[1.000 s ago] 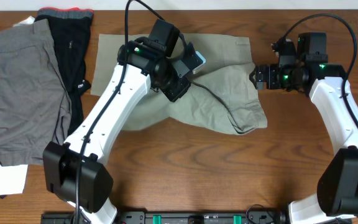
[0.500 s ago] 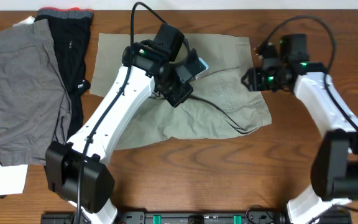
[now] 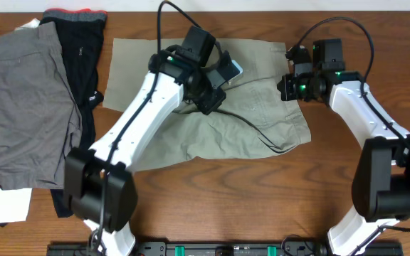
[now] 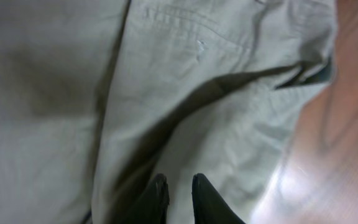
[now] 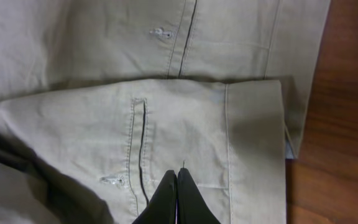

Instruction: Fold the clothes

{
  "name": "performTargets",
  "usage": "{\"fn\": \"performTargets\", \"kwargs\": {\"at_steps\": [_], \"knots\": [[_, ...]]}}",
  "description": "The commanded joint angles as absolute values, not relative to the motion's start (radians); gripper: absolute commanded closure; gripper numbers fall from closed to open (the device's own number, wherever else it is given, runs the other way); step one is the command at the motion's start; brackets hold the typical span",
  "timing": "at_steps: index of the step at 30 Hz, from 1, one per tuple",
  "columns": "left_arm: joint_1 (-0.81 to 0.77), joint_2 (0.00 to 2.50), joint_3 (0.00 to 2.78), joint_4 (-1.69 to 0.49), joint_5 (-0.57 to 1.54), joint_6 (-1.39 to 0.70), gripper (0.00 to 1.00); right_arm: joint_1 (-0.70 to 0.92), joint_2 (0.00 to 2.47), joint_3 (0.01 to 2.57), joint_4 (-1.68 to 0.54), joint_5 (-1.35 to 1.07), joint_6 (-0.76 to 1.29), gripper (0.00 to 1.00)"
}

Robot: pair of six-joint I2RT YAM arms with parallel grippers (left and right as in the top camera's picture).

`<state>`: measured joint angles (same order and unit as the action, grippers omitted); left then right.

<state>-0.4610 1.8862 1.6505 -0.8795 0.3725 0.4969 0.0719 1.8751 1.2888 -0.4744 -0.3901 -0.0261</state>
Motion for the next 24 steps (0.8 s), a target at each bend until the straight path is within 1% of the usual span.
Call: {"fn": "performTargets", "kwargs": {"at_steps": [1, 5, 8, 13, 19, 24], "knots": [[-0.461, 1.943, 1.639, -0.857, 0.363, 0.490, 0.86, 0.096, 1.929, 1.292, -0.474, -0.401, -0.012, 0.99], [-0.461, 1.996, 1.639, -0.841, 0.297, 0.360, 0.87, 0.112, 1.969, 1.292, -0.474, -0.401, -0.012, 0.99], [-0.461, 2.018, 1.639, -0.887, 0.248, 0.278, 0.87, 0.115, 1.994, 1.292, -0.474, -0.400, -0.010, 0.99], [-0.461, 2.001, 1.671, -1.101, 0.241, 0.231, 0.87, 0.110, 2.003, 1.292, -0.466, -0.398, -0.004, 0.99], [-0.462, 1.956, 1.691, -1.330, 0.245, 0.020, 0.87, 0.110, 2.015, 1.292, -0.455, -0.392, -0.004, 0.98], [-0.465, 1.956, 1.686, -1.508, 0.300, -0.076, 0.87, 0.110, 2.033, 1.292, -0.449, -0.393, -0.004, 0.98]]}}
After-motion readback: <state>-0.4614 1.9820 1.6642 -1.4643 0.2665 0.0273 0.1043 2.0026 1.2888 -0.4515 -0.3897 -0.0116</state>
